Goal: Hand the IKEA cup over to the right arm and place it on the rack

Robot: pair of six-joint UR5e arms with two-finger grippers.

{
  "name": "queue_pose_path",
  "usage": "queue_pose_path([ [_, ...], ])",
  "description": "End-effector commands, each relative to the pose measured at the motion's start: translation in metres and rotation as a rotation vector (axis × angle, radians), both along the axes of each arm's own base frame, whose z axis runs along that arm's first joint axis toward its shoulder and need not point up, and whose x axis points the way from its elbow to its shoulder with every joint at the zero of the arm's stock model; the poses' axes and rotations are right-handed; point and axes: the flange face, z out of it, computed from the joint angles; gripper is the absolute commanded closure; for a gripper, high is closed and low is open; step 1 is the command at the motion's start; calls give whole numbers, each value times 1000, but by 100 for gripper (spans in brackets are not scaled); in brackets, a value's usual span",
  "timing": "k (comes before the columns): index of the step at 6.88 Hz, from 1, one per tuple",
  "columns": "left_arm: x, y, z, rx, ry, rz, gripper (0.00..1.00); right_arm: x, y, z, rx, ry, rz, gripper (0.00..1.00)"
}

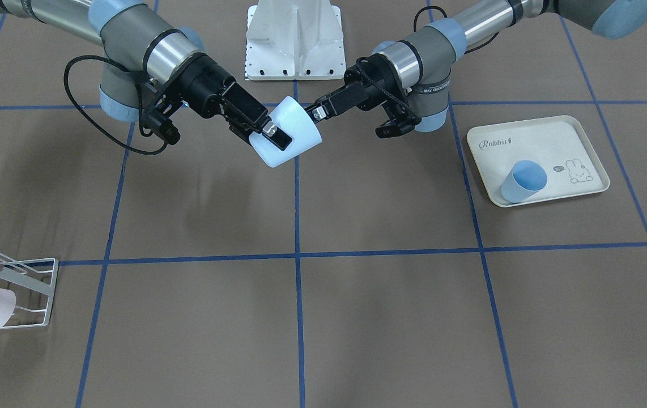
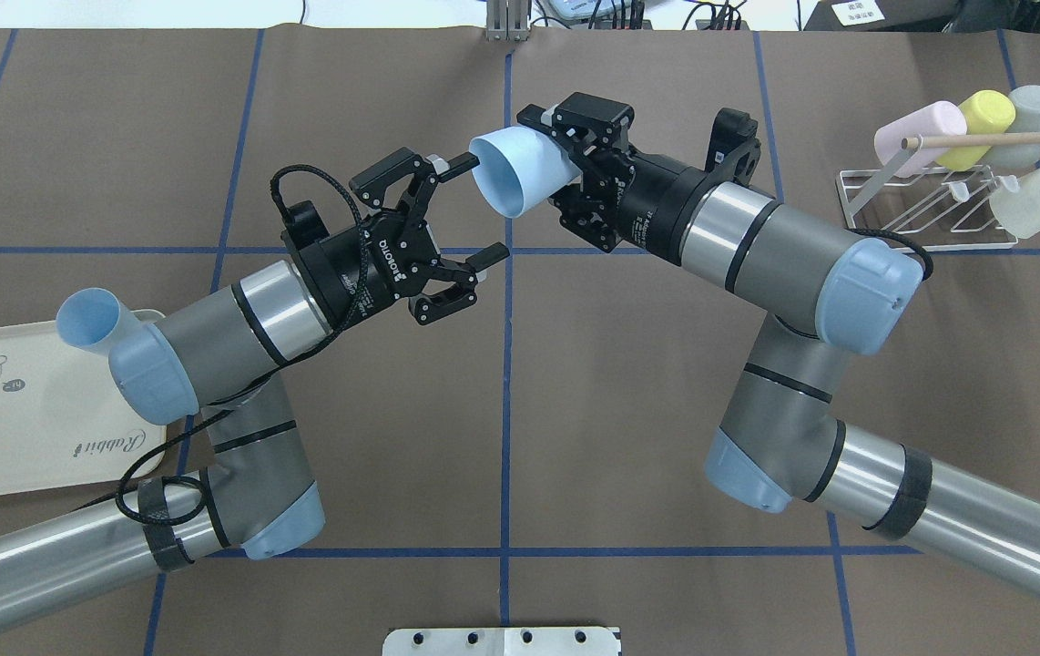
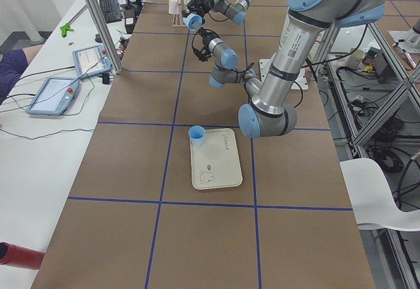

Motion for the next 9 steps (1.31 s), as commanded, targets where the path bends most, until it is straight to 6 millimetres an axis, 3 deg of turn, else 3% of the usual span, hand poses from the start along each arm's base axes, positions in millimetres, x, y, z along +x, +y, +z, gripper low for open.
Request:
queue_pose_path([
  [1,-8,-4,7,-2,-11,-14,0,22,-17,18,38,73,82,100],
  [3,-23,-6,18,108,-128,-148,0,43,-29,53,102,236,196,100],
  [6,-50,-1,65,219,-434,-295,0,76,-42,115,148,517,385,100],
  [7,-65,6,66,242,-562,-319,0,77,-52,123,143,682,456,100],
  [9,-94,11,38,255,-806,-340,0,83,-68,138,94,937,591,100],
])
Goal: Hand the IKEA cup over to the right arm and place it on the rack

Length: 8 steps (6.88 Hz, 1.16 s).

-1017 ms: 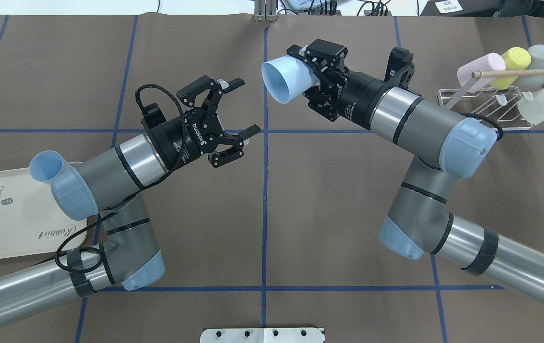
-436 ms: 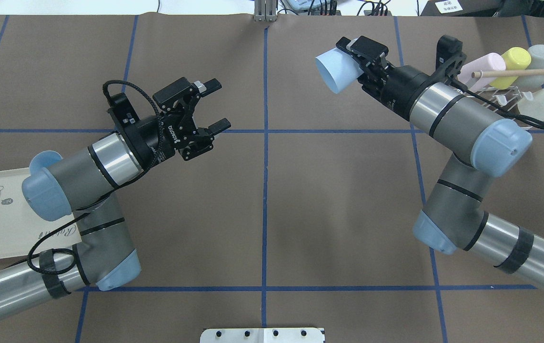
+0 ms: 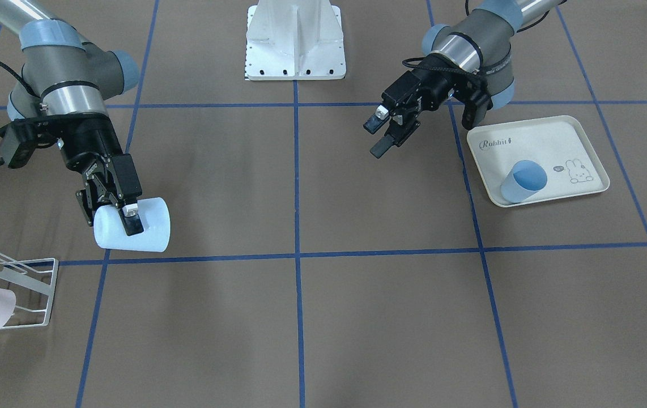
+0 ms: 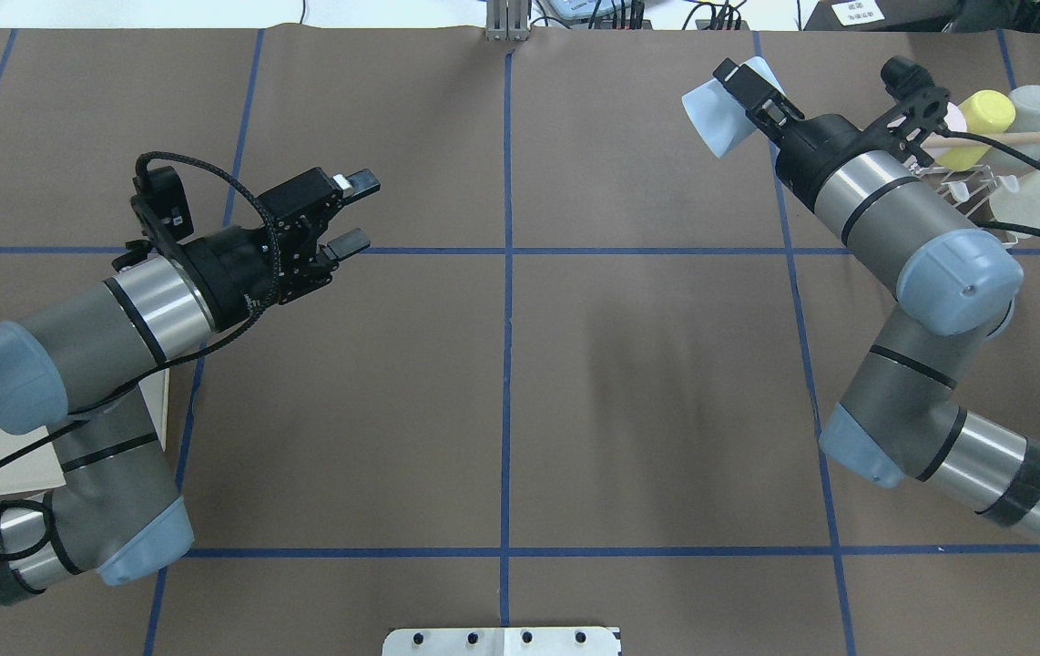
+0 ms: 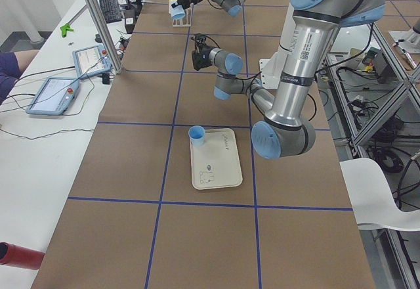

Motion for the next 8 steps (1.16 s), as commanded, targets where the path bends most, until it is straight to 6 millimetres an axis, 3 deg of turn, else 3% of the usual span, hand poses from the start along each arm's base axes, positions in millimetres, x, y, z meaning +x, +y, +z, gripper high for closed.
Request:
queue_pose_path([
  [1,-39,8,-22,-21,-252,-45,0,11,-13,18,-38,239,161,100],
  [2,-62,17,-17,-16,-370,-57,0,30,-6,46,-46,352,200,100],
  [4,-83,13,11,-10,-555,-17,0,87,17,95,-51,619,196,100],
  [5,-93,10,20,-22,-571,2,0,104,23,107,-53,702,193,100],
  [8,-146,-11,64,-32,-729,86,0,165,41,143,-76,926,184,100],
])
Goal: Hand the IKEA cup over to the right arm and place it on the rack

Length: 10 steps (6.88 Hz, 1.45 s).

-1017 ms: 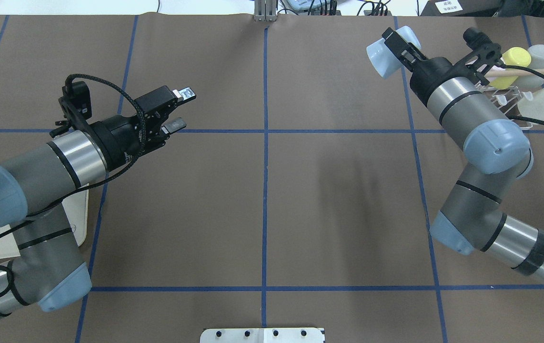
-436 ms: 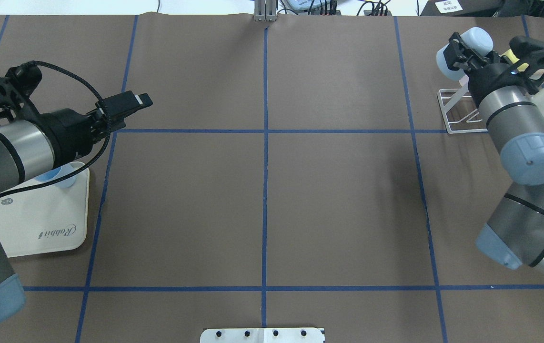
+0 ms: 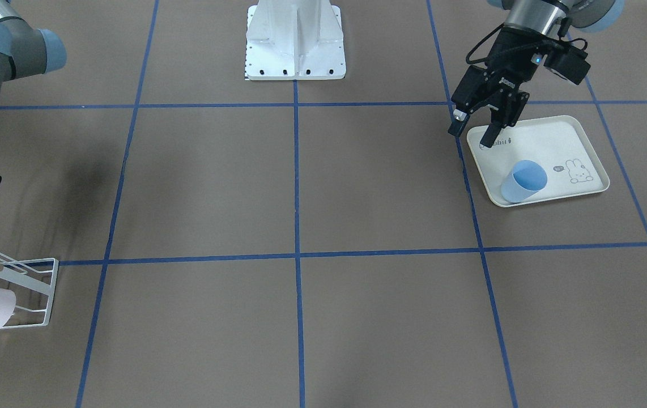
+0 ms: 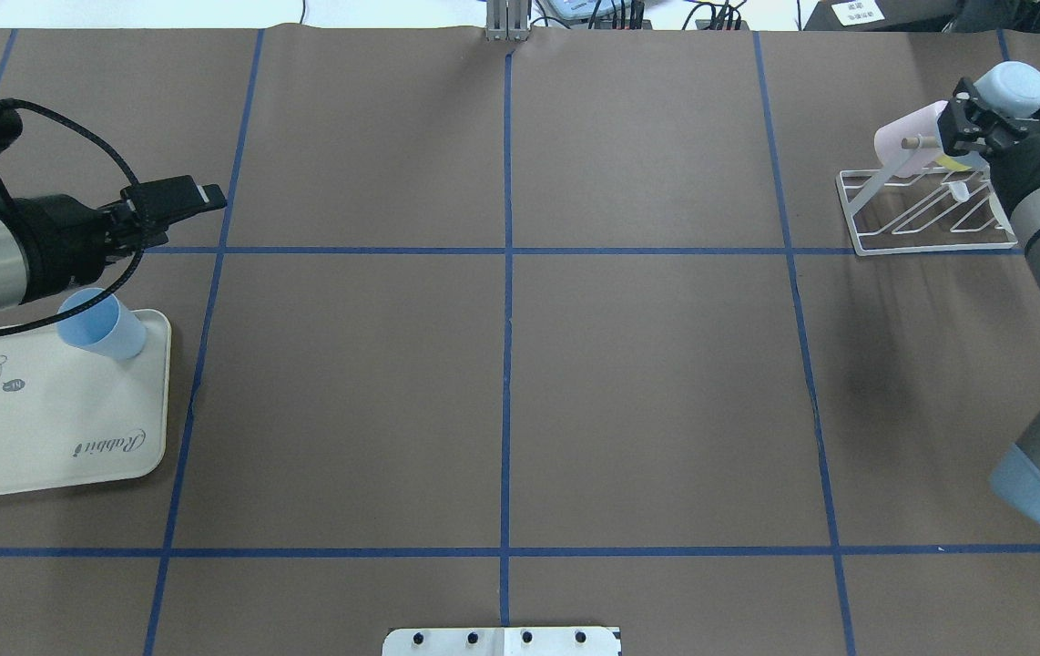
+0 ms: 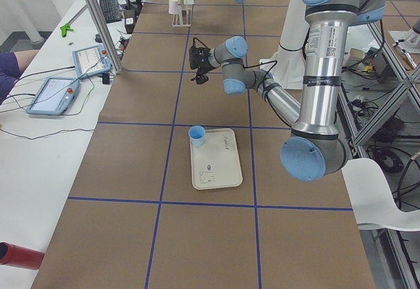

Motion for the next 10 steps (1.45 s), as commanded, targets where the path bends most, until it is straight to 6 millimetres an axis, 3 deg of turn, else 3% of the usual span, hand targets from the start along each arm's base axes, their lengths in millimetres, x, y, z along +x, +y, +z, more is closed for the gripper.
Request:
queue_pose_path([
  [1,-33,-8,28,4,-101,41,0,30,12,22,-34,104,0,100],
  [2,-47,-7,48,15,-163,62,0,31,13,27,-42,112,0,100],
  [3,-53,-7,53,20,-182,68,0,31,13,36,-54,122,0,100],
  [6,-53,-7,54,19,-183,68,0,24,11,64,-98,127,-25,100],
  [10,-52,-8,56,18,-185,70,0,21,15,70,-122,109,-73,100],
])
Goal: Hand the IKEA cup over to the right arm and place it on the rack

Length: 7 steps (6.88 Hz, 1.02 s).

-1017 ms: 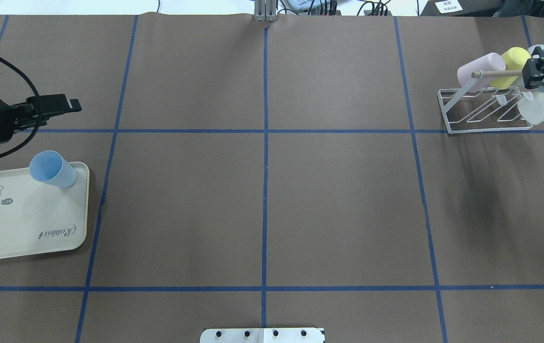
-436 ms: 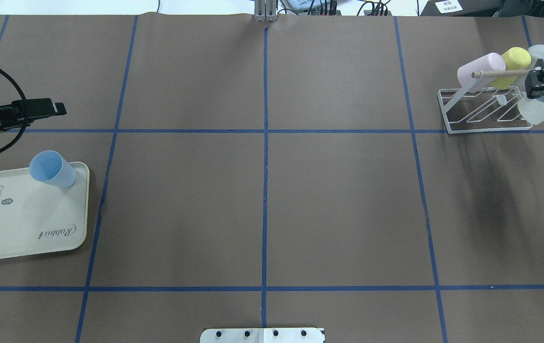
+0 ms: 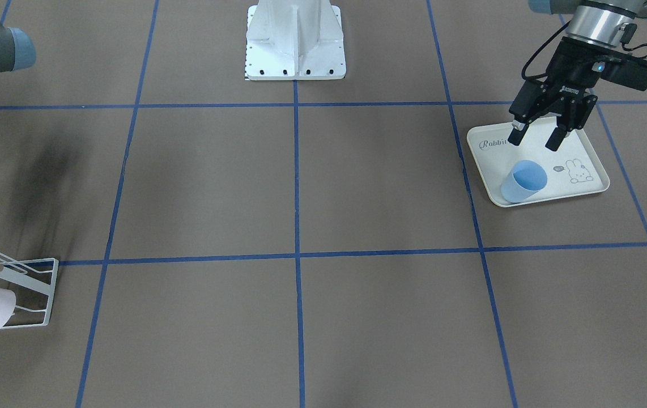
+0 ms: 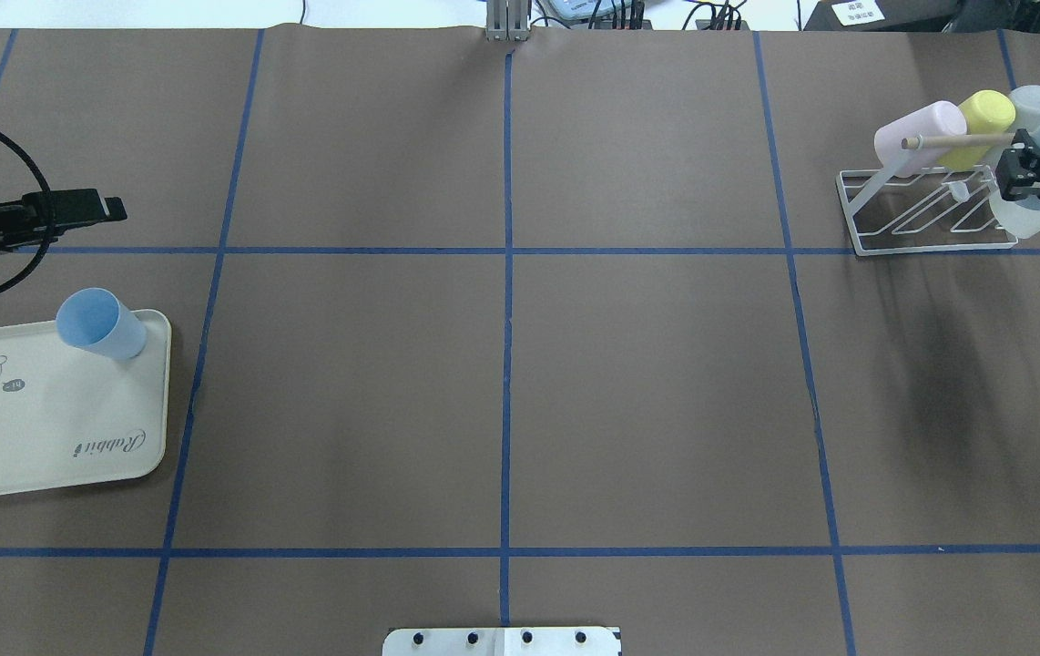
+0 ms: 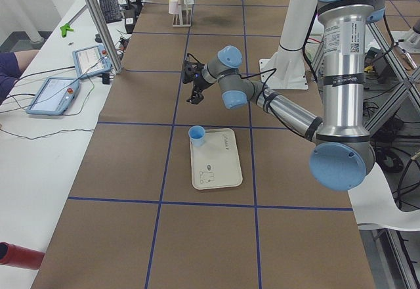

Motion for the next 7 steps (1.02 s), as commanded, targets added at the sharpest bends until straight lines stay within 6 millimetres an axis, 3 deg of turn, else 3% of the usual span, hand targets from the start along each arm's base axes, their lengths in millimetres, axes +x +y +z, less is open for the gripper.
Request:
queue_pose_path([
  [1,0,0,0,0,0,1,0,-1,0,3,-8,0,-8,100],
  [7,0,-1,-1,1,1,-1,0,-11,-8,16,-25,15,-15,100],
])
